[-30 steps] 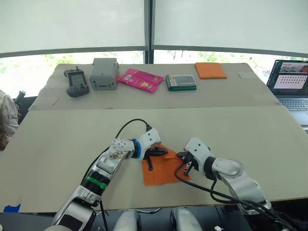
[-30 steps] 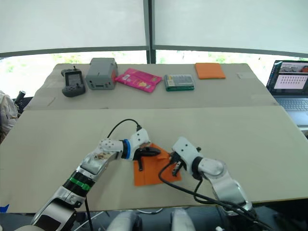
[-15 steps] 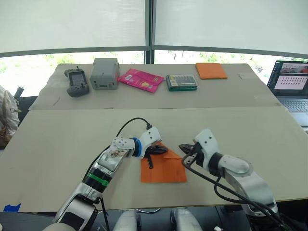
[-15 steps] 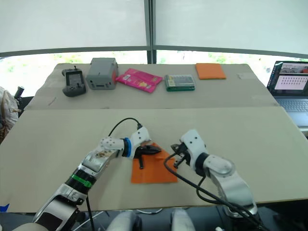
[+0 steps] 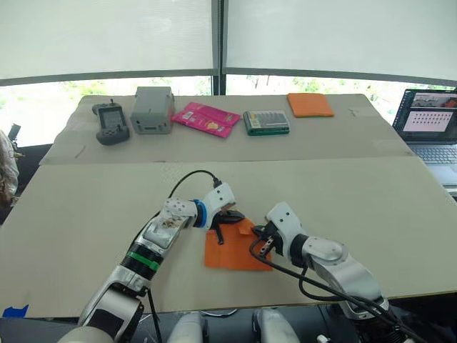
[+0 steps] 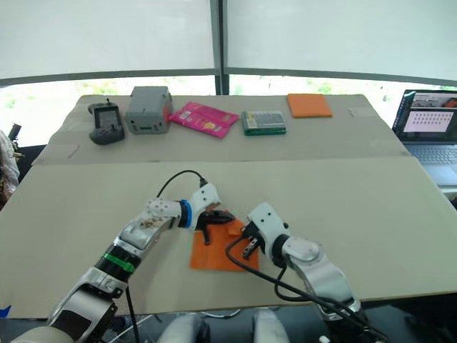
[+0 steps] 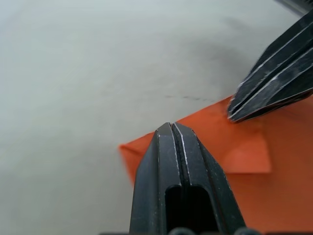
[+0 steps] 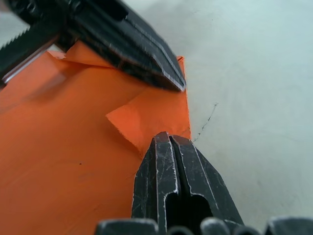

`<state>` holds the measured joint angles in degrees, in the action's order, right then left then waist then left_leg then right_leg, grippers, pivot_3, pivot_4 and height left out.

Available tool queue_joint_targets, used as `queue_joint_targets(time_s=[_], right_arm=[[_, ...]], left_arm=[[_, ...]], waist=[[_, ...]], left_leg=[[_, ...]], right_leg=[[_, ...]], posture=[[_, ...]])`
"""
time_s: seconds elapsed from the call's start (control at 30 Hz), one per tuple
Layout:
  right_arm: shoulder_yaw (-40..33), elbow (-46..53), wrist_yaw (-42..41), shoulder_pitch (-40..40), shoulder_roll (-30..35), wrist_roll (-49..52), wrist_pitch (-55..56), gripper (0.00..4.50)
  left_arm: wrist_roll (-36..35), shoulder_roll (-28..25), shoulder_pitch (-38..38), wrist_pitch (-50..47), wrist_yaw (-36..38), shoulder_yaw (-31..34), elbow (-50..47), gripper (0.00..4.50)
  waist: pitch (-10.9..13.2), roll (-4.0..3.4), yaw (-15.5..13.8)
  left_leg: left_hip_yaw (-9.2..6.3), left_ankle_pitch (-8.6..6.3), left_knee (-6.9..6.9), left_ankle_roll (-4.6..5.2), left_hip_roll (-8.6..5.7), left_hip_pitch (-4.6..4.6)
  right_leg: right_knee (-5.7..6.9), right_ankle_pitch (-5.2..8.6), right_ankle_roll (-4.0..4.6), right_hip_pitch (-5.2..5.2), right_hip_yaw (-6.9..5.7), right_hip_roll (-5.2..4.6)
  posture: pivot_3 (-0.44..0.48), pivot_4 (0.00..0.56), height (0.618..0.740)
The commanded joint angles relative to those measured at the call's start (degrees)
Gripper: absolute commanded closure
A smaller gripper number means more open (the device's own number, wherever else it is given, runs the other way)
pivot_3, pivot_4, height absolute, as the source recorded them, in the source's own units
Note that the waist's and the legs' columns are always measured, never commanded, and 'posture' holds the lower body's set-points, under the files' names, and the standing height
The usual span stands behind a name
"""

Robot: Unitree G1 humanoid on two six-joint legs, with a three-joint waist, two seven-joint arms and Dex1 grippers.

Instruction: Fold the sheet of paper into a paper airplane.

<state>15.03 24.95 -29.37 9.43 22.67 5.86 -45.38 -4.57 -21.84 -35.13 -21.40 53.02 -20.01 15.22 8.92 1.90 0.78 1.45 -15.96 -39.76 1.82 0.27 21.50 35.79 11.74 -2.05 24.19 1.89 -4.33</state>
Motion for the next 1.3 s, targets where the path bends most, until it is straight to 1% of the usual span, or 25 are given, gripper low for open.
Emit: queue_joint_targets(time_s=[0.03, 0.23, 0.33, 0.5, 0.6, 0.7, 0.73, 0.77, 0.83, 0.93, 0.97, 1.03, 1.07, 1.17, 1.23, 1.3], right_arm=[[1.6, -2.5, 1.1, -1.3, -0.9, 0.0, -2.2, 4.48], [1.8, -3.0, 1.4, -1.2, -1.4, 0.1, -2.5, 4.48], [1.9, -3.1, 1.4, -1.2, -1.4, 0.2, -2.5, 4.48], [2.3, -3.2, 1.3, -0.9, -1.5, 0.2, -2.8, 4.48], [2.4, -3.1, 1.1, -1.0, -1.5, 0.4, -3.2, 4.48], [2.7, -3.3, 1.0, -0.9, -1.6, 0.5, -3.4, 4.48], [2.8, -3.5, 0.9, -0.8, -1.6, 0.5, -3.4, 4.50], [3.0, -3.6, 0.8, -0.6, -1.6, 0.5, -3.4, 4.50], [3.2, -3.5, 0.6, -0.6, -1.5, 0.5, -3.5, 4.50], [3.3, -3.4, 0.5, -0.7, -1.4, 0.7, -3.6, 4.50], [3.3, -3.3, 0.5, -0.7, -1.4, 0.7, -3.6, 4.50], [3.4, -3.3, 0.5, -0.7, -1.4, 0.8, -3.6, 4.50], [3.4, -3.3, 0.5, -0.7, -1.4, 0.8, -3.7, 4.50], [3.6, -3.4, 0.4, -0.6, -1.4, 0.7, -3.6, 4.50], [3.7, -3.4, 0.3, -0.5, -1.3, 0.6, -3.6, 4.50], [3.8, -3.4, 0.3, -0.5, -1.3, 0.6, -3.6, 4.50]], left_arm=[[1.2, -1.9, -1.5, -0.2, -2.0, 2.9, 2.7, 4.50], [0.4, -3.5, -1.2, -0.8, -2.6, 5.9, 2.5, 4.50], [-1.8, -4.0, -0.5, -3.1, -3.2, 9.0, 0.0, 4.50], [-3.8, -6.8, 1.6, -6.1, -4.2, 13.9, -5.8, 4.50], [-8.6, -6.6, 3.1, -9.1, -4.6, 18.7, -11.0, 4.50], [-14.8, -5.9, 6.1, -15.1, -5.1, 22.4, -19.1, 4.50], [-16.5, -5.2, 7.0, -18.4, -6.8, 23.8, -21.2, 4.24], [-19.8, -4.8, 8.2, -22.7, -7.3, 25.3, -23.6, 3.95], [-22.6, -5.1, 11.2, -28.7, -9.1, 26.3, -28.1, 3.31], [-24.8, -4.5, 14.4, -34.2, -13.5, 28.3, -32.1, 2.26], [-25.3, -4.4, 15.6, -35.4, -14.7, 28.8, -32.9, 2.00], [-26.3, -4.2, 18.3, -37.1, -16.2, 28.7, -34.8, 1.31], [-26.9, -4.2, 19.3, -37.6, -16.4, 28.4, -35.7, 1.31], [-29.3, -1.6, 20.5, -39.5, -18.6, 28.4, -37.5, 1.31], [-29.6, -0.3, 20.7, -39.7, -20.0, 27.7, -37.8, 1.31], [-28.6, 0.0, 20.6, -38.7, -20.9, 26.4, -37.5, 1.31]], waist=[[0.0, 0.00, 0.2], [0.0, 0.01, 0.2], [0.0, 0.01, 0.2], [0.0, 0.02, 0.2], [0.0, 0.02, 0.2], [0.0, 0.03, 0.2], [0.0, 0.03, 0.2], [0.0, 0.03, 0.2], [0.0, 0.04, 0.3], [0.0, 0.04, 0.5], [0.0, 0.04, 0.4], [0.0, 0.04, 0.4], [0.0, 0.04, 0.4], [0.0, 0.08, 0.2], [0.0, 0.14, 0.1], [0.0, 0.15, 0.1]], left_leg=[[0.00, 0.00, 0.01, 0.00, 0.02, 0.00], [0.01, 0.00, 0.01, 0.00, 0.05, 0.00], [0.01, 0.00, 0.01, 0.00, 0.07, 0.01], [0.02, 0.00, 0.02, 0.00, 0.19, 0.03], [0.02, 0.00, 0.02, -0.01, 0.24, 0.03], [0.03, -0.01, 0.02, -0.01, 0.29, 0.04], [0.02, -0.01, 0.03, -0.02, 0.31, 0.03], [0.02, -0.01, 0.03, -0.02, 0.31, 0.03], [0.02, -0.01, 0.03, -0.02, 0.33, 0.01], [0.02, -0.01, 0.10, -0.02, 0.34, -0.02], [0.02, -0.01, 0.10, -0.02, 0.35, -0.04], [0.02, -0.01, 0.11, -0.02, 0.36, -0.04], [0.02, -0.02, 0.11, -0.03, 0.36, -0.06], [0.03, -0.02, 0.10, -0.04, 0.35, -0.07], [0.03, -0.02, 0.09, -0.04, 0.34, -0.07], [0.03, -0.02, 0.10, -0.04, 0.34, -0.10]], right_leg=[[0.00, 0.00, 0.00, 0.01, 0.00, 0.02], [0.00, 0.00, 0.00, 0.02, 0.00, 0.02], [0.00, 0.00, 0.00, 0.04, 0.00, 0.03], [0.00, -0.01, 0.01, 0.07, 0.00, 0.03], [0.00, -0.01, 0.01, 0.06, 0.00, 0.02], [-0.01, -0.01, 0.01, 0.07, 0.00, 0.01], [-0.01, -0.01, 0.01, 0.07, 0.00, 0.01], [-0.01, -0.01, 0.01, 0.06, 0.00, 0.01], [0.00, -0.01, 0.01, 0.05, 0.00, 0.01], [0.00, 0.00, 0.02, 0.06, 0.01, 0.05], [0.00, 0.01, 0.03, 0.06, 0.01, 0.06], [0.00, 0.01, 0.04, 0.06, 0.01, 0.07], [0.00, 0.01, 0.05, 0.05, 0.01, 0.07], [-0.01, 0.02, 0.06, 0.03, 0.01, 0.04], [-0.01, 0.01, 0.07, 0.02, 0.01, 0.04], [-0.01, 0.02, 0.08, 0.01, 0.01, 0.04]], posture=[[0.000, 0.150, 0.740], [0.000, 0.150, 0.740], [0.000, 0.150, 0.740], [0.000, 0.150, 0.740], [0.000, 0.150, 0.740], [0.000, 0.150, 0.740], [0.000, 0.150, 0.740], [0.000, 0.150, 0.740], [0.000, 0.150, 0.740], [0.000, 0.150, 0.740], [0.000, 0.150, 0.740], [0.000, 0.150, 0.740], [0.000, 0.150, 0.740], [0.000, 0.150, 0.740], [0.000, 0.150, 0.740], [0.000, 0.150, 0.740]])
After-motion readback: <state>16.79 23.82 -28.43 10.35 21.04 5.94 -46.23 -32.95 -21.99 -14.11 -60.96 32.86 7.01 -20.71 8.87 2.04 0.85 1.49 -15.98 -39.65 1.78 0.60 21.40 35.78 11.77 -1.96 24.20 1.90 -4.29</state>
